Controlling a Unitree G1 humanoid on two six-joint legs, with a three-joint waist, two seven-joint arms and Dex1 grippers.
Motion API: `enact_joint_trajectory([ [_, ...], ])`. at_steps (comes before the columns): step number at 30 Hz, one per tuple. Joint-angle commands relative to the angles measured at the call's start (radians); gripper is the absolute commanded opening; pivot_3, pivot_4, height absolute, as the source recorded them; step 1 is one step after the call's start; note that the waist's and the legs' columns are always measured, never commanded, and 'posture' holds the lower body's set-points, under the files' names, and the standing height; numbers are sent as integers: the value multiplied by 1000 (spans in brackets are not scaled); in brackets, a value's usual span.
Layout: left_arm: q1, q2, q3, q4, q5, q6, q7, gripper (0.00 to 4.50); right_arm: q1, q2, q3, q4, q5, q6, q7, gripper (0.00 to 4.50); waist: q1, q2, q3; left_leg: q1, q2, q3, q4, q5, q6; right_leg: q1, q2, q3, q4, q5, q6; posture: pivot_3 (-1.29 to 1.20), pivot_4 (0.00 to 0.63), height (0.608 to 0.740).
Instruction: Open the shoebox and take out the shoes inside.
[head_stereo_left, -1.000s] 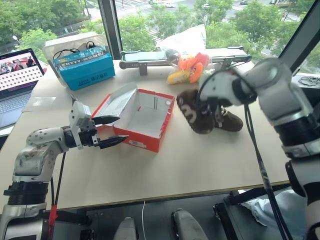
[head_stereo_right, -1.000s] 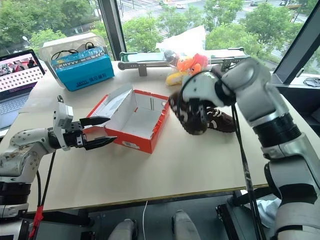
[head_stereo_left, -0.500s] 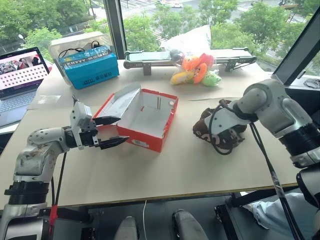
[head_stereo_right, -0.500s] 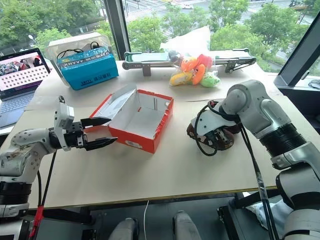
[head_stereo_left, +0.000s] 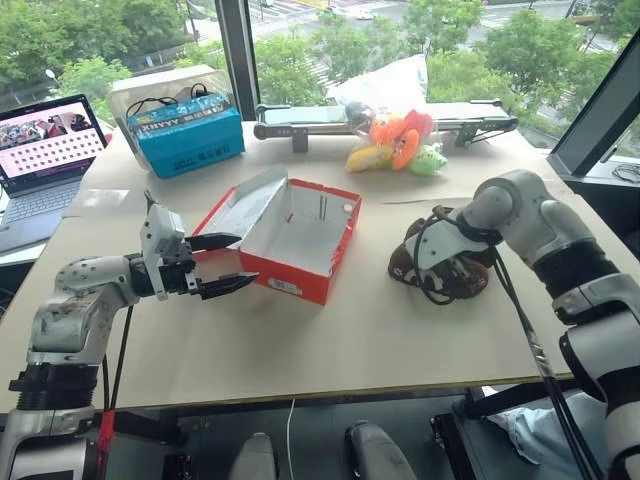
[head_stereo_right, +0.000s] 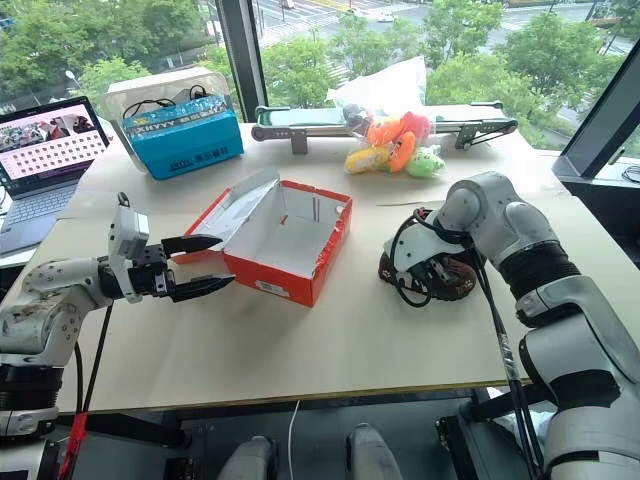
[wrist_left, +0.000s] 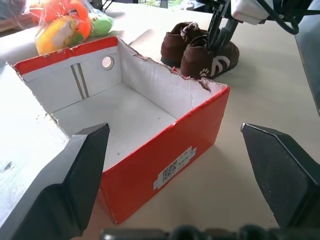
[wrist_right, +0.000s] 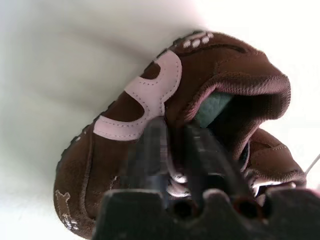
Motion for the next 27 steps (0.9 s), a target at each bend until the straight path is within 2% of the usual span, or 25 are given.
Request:
enact_joint_trajectory([
  [1,-1,8,15,-31,-10,-4,1,4500,9,-30,-22,-14,-16,-8,8,2298,0,0,0,0,0,0,0,0,0,0,0,0,0,0,0,0,150,715],
  [7,-3,10,12,-28,-8,-7,-3,4500,69,-122,-133,-281,108,106,122,2298,5,1,1,-2,0,0,0,0,0,-2,0,0,0,0,1,0,150,715],
  [12,-11,4,4,-17,-5,-12,-7,4500,155,-173,-252,-560,294,330,213,2298,1,1,1,-3,0,0,0,0,0,-2,0,0,-1,0,1,0,150,715],
  [16,-17,1,2,-11,-5,-14,-7,4500,194,-192,-295,-668,352,435,202,2298,-5,1,1,-2,0,0,0,0,0,-2,0,0,0,0,1,0,150,715],
  [17,-17,0,3,-11,-4,-15,-4,4500,196,-189,-315,-685,366,467,175,2298,-5,1,1,-2,0,0,0,0,0,-2,0,0,0,0,1,0,150,715],
  [21,12,-27,58,-22,7,-46,88,4500,194,-59,-438,-854,468,833,-23,2298,-9,1,1,-2,0,0,0,0,0,-2,0,1,0,0,1,0,150,715],
  [23,53,-68,107,-52,22,-58,204,4500,247,38,-493,-971,474,1016,-171,2298,-10,1,1,-2,0,0,0,0,0,-3,0,1,1,0,0,0,150,715],
  [27,248,-133,188,-236,-1,19,371,4500,440,217,-577,-1288,480,1473,-406,2298,1,-2,-1,-3,1,-1,-1,0,0,-3,0,0,2,1,-2,0,150,715],
])
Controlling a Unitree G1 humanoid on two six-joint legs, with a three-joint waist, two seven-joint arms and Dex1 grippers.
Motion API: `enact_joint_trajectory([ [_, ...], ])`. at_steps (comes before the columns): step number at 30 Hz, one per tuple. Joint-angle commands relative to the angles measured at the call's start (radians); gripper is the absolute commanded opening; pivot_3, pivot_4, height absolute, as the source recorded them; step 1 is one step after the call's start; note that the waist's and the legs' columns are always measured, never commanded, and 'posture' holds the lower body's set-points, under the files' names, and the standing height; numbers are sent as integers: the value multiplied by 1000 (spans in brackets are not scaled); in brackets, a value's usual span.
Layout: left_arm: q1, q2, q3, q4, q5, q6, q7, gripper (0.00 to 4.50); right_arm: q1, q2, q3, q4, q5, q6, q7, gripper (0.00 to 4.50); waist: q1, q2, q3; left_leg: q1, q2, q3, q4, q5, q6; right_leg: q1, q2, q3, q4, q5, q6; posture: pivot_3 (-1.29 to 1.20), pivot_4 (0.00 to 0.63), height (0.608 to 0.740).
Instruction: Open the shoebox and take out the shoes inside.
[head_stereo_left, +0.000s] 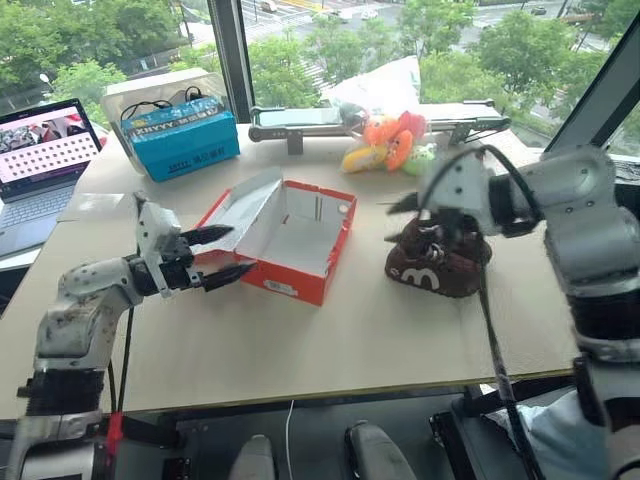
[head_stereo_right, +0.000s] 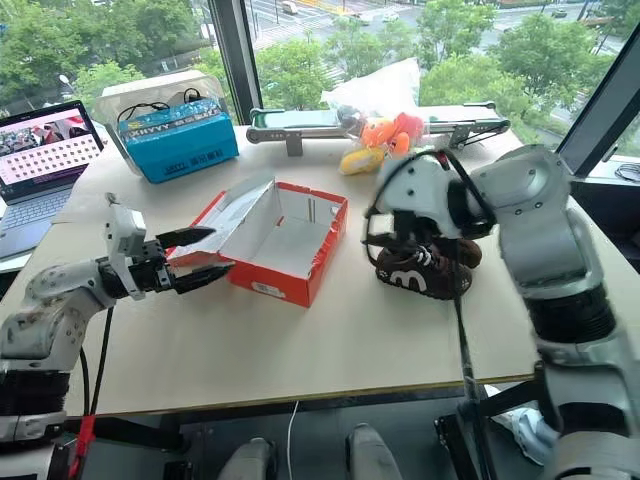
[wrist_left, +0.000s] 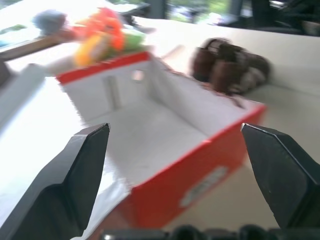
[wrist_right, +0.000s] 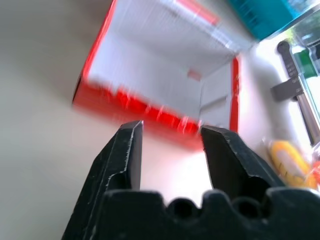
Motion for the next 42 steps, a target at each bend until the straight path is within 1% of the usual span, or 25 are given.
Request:
enact_joint_trajectory([
  [1,144,-35,99,-170,-35,69,142,4500,133,159,-108,-286,7,405,-217,2298,9,0,0,-2,0,0,0,0,0,-1,-1,0,-1,0,0,0,150,715],
  [2,184,-47,116,-192,-40,91,176,4500,162,243,-136,-358,5,517,-270,2298,13,0,0,-3,-1,0,1,0,-1,-2,-1,0,-1,0,0,0,150,715],
  [3,207,-52,125,-204,-42,105,198,4500,173,296,-154,-400,7,592,-306,2298,18,0,0,-4,-1,0,2,0,-1,-3,-2,0,-1,0,1,0,150,715],
  [4,221,-55,128,-205,-28,112,222,4500,199,299,-141,-439,10,613,-333,2298,21,0,0,-4,-1,0,2,0,-1,-3,-1,0,-1,0,2,0,150,715],
  [6,230,-58,125,-193,-8,121,260,4500,249,246,-96,-466,1,615,-386,2298,33,0,0,-4,-1,-1,3,0,-2,-2,-1,-1,0,0,3,0,150,715],
  [8,231,-90,133,-150,19,88,319,4500,362,196,-48,-443,-48,575,-488,2298,42,-2,-2,0,-1,0,3,2,-5,4,-2,-2,-3,-1,3,0,150,715],
  [9,225,-113,138,-120,35,71,356,4500,441,188,-25,-418,-76,519,-545,2298,44,-4,-4,1,-1,1,3,2,-5,5,-2,-2,-6,-5,-4,0,150,715],
  [10,214,-134,146,-90,52,51,396,4500,508,179,5,-383,-109,465,-608,2298,46,-5,-6,1,0,1,3,2,-5,8,-2,-2,-8,-5,-5,0,150,715],
  [11,205,-147,152,-69,64,37,420,4500,549,177,25,-360,-128,427,-651,2298,46,-5,-6,3,0,1,3,2,-5,11,-2,-2,-11,-5,-5,0,150,715],
  [14,194,-174,155,-23,102,0,480,4500,612,204,66,-322,-162,331,-749,2298,35,-5,-6,2,0,2,2,2,-5,12,-2,-1,-13,-5,-4,0,150,715],
  [15,191,-190,150,-9,113,-14,499,4500,620,262,51,-300,-158,293,-795,2298,29,-6,-6,1,0,3,2,2,-5,11,-2,0,-13,-4,-3,0,150,715],
  [17,183,-219,140,13,124,-32,528,4500,630,339,37,-247,-163,226,-870,2298,21,-7,-7,1,0,2,2,2,-5,11,-1,0,-12,-3,0,0,150,715],
  [18,179,-232,137,22,128,-39,539,4500,635,359,38,-221,-171,196,-899,2298,20,-7,-7,1,1,2,1,2,-5,11,-1,0,-12,0,4,0,150,715],
  [21,176,-268,114,38,151,-73,558,4500,657,416,21,-131,-176,76,-971,2298,20,-7,-7,2,1,2,0,2,-5,12,-1,-1,-13,0,5,0,150,715],
  [24,176,-305,96,43,169,-94,590,4500,659,439,4,-53,-172,-11,-1011,2298,24,-7,-8,1,0,2,0,2,-5,12,-1,-1,-15,0,6,0,150,715],
  [28,167,-316,84,58,197,-108,615,4500,646,494,-65,-12,-132,-50,-1045,2298,22,-8,-8,1,0,2,0,2,-5,12,-1,-1,-16,1,6,0,150,715],
  [34,138,-324,58,98,224,-142,628,4500,648,473,-86,34,-149,-93,-1059,2298,22,-8,-8,1,0,2,0,2,-5,13,-1,-1,-16,1,6,0,150,715],
  [42,137,-334,57,90,195,-152,601,4500,667,473,-74,34,-150,-100,-1063,2298,23,-8,-8,1,0,1,0,2,-5,13,-1,-1,-16,1,6,0,150,715],
])
